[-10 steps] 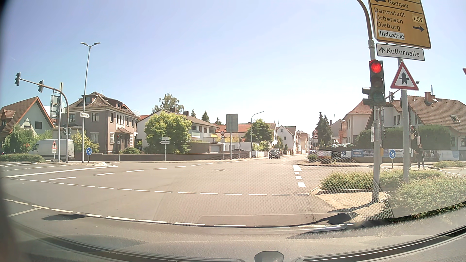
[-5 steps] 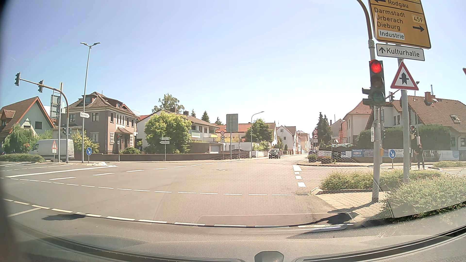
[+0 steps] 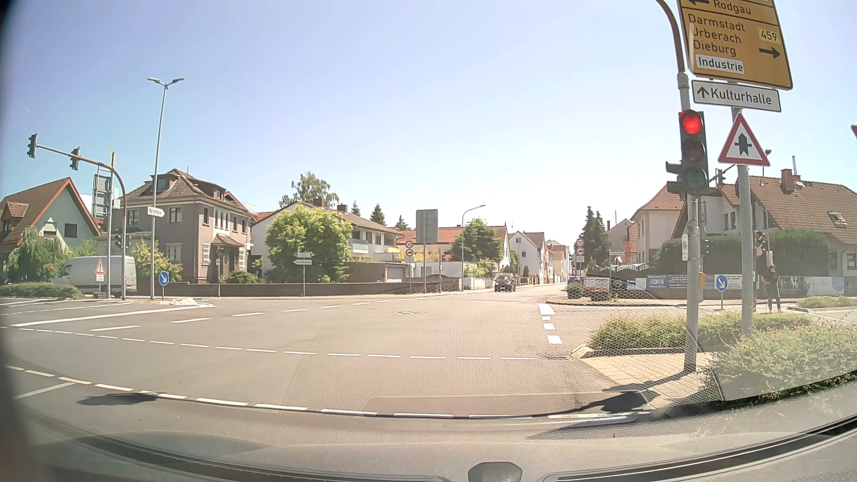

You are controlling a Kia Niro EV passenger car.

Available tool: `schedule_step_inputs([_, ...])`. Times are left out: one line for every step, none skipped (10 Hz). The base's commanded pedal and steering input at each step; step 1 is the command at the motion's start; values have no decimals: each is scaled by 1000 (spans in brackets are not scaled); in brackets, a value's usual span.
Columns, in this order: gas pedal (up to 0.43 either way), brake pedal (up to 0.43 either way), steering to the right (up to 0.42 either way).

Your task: Follow the waypoints while adhering to traffic rules and regulations

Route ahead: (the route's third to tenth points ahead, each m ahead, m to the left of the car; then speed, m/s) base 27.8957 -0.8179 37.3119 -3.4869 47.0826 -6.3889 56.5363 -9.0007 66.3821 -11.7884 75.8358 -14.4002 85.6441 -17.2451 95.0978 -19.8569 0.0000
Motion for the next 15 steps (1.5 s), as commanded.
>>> schedule_step_inputs([0, 329, -9])
schedule_step_inputs([0, 329, -9])
schedule_step_inputs([0, 329, -9])
schedule_step_inputs([0, 329, -9])
schedule_step_inputs([0, 329, -9])
schedule_step_inputs([0, 329, -9])
schedule_step_inputs([0, 329, -9])
schedule_step_inputs([0, 329, -9])
schedule_step_inputs([0, 335, -9])
schedule_step_inputs([0, 329, -9])
schedule_step_inputs([0, 335, -9])
schedule_step_inputs([0, 329, -9])
schedule_step_inputs([0, 329, -9])
schedule_step_inputs([0, 329, -9])
schedule_step_inputs([0, 335, -9])
